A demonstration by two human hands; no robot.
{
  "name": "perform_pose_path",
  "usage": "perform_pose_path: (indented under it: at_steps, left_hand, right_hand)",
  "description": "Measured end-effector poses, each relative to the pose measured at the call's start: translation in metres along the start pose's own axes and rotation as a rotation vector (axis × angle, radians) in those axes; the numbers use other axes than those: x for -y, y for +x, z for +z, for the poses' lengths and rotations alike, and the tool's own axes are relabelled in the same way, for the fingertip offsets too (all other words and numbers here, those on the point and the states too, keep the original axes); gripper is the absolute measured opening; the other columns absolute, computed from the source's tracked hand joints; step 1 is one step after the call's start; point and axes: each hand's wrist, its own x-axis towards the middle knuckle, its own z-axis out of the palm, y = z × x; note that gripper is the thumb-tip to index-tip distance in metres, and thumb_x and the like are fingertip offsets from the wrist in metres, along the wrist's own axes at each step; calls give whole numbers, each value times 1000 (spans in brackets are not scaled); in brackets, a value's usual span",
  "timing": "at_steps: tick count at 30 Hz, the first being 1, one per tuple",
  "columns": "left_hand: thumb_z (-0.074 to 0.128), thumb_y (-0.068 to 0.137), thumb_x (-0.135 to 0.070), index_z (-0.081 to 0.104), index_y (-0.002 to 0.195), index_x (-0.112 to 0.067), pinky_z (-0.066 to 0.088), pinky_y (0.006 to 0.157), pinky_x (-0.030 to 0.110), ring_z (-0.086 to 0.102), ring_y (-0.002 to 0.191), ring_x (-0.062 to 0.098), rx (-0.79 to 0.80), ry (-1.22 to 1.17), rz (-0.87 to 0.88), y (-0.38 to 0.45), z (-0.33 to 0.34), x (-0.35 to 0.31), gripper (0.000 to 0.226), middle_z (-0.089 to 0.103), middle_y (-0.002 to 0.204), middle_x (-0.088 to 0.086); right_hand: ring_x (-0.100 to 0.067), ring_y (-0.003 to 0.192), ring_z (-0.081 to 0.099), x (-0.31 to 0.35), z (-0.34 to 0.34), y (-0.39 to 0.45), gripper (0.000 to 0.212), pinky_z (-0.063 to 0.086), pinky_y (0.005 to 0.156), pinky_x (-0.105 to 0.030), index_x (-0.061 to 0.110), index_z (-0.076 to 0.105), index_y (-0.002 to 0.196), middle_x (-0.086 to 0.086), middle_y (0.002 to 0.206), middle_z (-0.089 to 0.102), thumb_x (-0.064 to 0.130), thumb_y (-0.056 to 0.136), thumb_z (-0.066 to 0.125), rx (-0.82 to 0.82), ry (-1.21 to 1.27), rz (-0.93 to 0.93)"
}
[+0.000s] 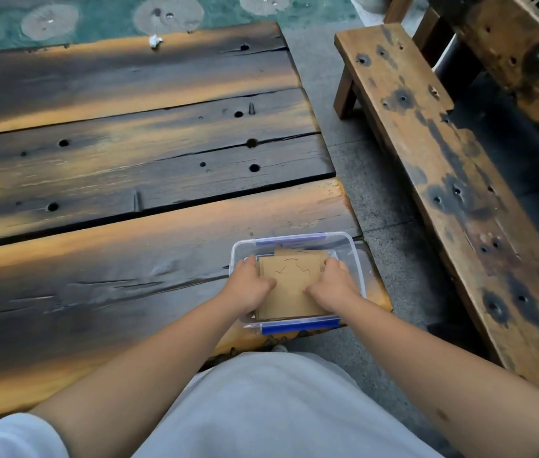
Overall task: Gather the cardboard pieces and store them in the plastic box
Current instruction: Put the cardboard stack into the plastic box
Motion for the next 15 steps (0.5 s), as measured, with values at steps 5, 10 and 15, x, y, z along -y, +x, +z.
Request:
perform_pose_path:
  at_steps: [5, 10, 15]
  left_hand:
    - [57, 91, -29, 34, 145, -18, 31, 95, 22, 40, 131, 18, -154, 191, 232, -16, -19, 0, 59, 30, 153, 3]
    - [44, 89, -54, 18, 149, -28, 24, 115, 46, 11, 147, 25, -254, 576, 351, -28, -46, 6, 71, 5, 161, 5]
    - [26, 79, -76, 14, 149, -32, 22, 111, 57, 3, 147, 28, -367, 786, 369, -41, -74, 6, 83, 0, 162, 7]
  right_hand:
    - [-27, 141, 28, 5, -5, -11, 73, 31, 112, -42, 18, 36, 139, -6, 156, 26, 43, 79, 70, -82, -60, -185]
    - [-24, 149, 5, 26, -15, -30, 81, 15, 118, -46, 26, 25, 148, -3, 163, 6, 55, 82, 62, -190, -192, -381]
    - [-23, 149, -5, 57, -28, -47, 88, 5, 117, -50, 32, 14, 152, -2, 164, -5, 72, 80, 46, -215, -325, -553]
